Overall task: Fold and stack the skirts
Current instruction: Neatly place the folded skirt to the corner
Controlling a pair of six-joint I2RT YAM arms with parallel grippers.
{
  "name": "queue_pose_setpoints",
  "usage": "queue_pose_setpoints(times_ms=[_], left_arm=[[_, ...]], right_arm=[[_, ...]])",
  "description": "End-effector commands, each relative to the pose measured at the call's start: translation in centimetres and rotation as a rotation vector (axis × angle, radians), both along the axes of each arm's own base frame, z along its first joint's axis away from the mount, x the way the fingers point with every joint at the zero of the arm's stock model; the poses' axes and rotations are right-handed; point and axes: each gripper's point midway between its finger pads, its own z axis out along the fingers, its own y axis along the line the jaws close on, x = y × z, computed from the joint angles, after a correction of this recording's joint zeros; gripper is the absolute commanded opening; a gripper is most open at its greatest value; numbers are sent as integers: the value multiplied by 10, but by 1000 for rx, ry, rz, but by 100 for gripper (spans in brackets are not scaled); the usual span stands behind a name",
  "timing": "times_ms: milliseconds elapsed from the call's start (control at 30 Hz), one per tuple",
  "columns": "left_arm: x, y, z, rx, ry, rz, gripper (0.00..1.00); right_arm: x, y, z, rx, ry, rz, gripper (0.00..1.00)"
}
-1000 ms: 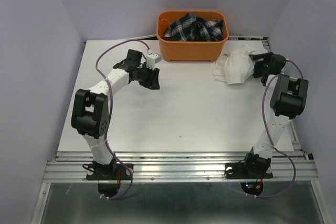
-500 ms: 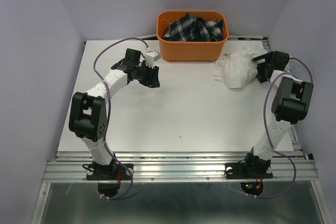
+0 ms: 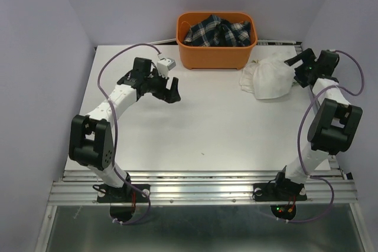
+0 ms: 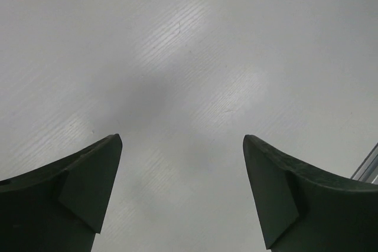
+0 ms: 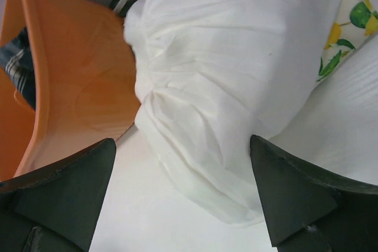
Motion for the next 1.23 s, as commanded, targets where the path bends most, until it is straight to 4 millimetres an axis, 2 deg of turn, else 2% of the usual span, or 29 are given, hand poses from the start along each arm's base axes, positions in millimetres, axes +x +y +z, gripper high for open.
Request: queue_pose_setpoints(times_ms=[0,33,100,133,300,333,367,433,467,533,567,600,633,700,733,800,900,1000,1100,1200], left_arm=[[10,15,54,-81,-168,34,99],[10,17,58,-84,-179,38,98],[10,26,66,-87,-203,52,99],[10,28,68,-82,-214,53,98],[6,43,88,-68,-305,95,98],[4,47,86,-64,-309,106,98],[4,51,92,-62,-338,133,98],[1,56,88,-50,-340,155,98],[1,60,87,-38,-346,172,98],[0,63,85,-24,-353,186,98],[-1,66,81,-2,-350,188,98],[-2,68,77,11,-343,189,98],[-3,69,73,26,-335,187,98],[-7,73,62,54,-316,181,98],[-10,75,52,74,-304,178,98],[-15,82,36,111,-287,187,98],[-17,91,30,155,-301,213,98],[-22,99,16,202,-285,216,98],[-25,100,11,219,-281,208,98],[-24,100,16,216,-285,201,98]], right_arm=[[-18,18,41,-148,-94,221,100],[-18,20,57,-195,-134,259,100],[-23,23,66,-275,-146,337,100],[-21,23,82,-318,-173,367,100],[-39,36,86,-406,-131,546,100],[-44,39,85,-405,-123,567,100],[-53,51,85,-420,-120,626,100],[-64,69,77,-440,-109,697,100],[-71,91,72,-451,-98,752,100],[-90,118,54,-475,-74,824,100],[-103,145,32,-480,-43,893,100],[-104,157,40,-509,-68,914,100],[-119,170,24,-508,-44,949,100],[-132,197,8,-516,-39,1014,100],[-144,203,-7,-499,-25,1041,100],[-158,213,-23,-509,-8,1095,100],[-173,211,-44,-546,39,1122,100],[-181,206,-49,-571,42,1105,100],[-187,206,-49,-565,40,1097,100],[-190,205,-49,-563,35,1083,100]])
